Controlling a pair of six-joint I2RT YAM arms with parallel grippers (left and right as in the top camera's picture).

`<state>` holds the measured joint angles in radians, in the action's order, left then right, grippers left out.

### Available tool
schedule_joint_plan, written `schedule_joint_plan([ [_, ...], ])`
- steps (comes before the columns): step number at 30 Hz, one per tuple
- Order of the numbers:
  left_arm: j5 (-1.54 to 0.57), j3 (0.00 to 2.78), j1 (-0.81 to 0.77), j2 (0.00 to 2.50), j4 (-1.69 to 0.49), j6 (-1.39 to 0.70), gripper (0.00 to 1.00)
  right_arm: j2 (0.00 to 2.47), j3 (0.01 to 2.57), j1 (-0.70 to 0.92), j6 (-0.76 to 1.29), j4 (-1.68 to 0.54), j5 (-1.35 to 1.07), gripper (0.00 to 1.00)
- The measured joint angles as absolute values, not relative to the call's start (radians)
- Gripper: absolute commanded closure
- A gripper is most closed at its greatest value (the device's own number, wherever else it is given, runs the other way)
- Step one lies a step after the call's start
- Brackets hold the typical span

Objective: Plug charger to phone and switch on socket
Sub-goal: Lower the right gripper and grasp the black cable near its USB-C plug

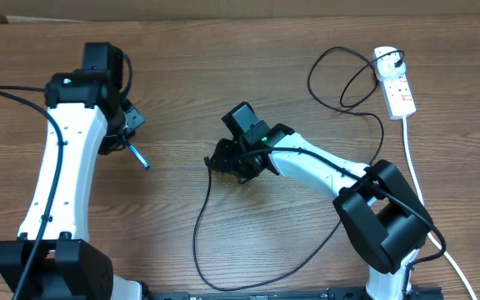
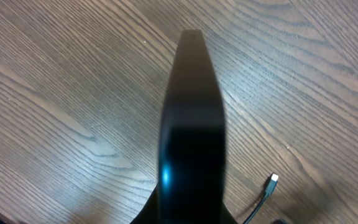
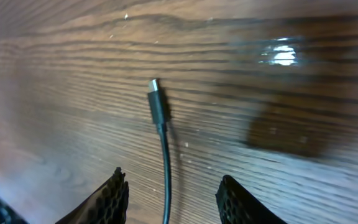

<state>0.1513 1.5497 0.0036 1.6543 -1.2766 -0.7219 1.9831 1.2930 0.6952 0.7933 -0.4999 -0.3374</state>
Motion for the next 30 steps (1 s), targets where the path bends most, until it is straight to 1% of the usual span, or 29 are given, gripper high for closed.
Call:
schedule_joint_plan([
  [8, 0.096, 1.55, 0.024, 1.654, -1.283, -0.671, 0.96, 2.053, 1.293, 0.696, 0.773, -0.432, -0.377, 0.59],
  [14, 0.086, 1.55, 0.024, 1.654, -1.285, -0.654, 0.96, 2.057, 1.293, 0.696, 0.769, -0.424, -0.389, 0.64],
  [22, 0.085, 1.55, 0.024, 1.654, -1.288, -0.651, 0.96, 2.069, 1.293, 0.703, 0.765, -0.374, -0.389, 0.65],
  [25, 0.085, 1.55, 0.024, 1.654, -1.288, -0.65, 0.96, 2.07, 1.293, 0.708, 0.765, -0.371, -0.384, 0.68],
  [30, 0.085, 1.55, 0.024, 1.654, -1.288, -0.651, 0.96, 2.07, 1.293, 0.709, 0.766, -0.368, -0.377, 0.7],
])
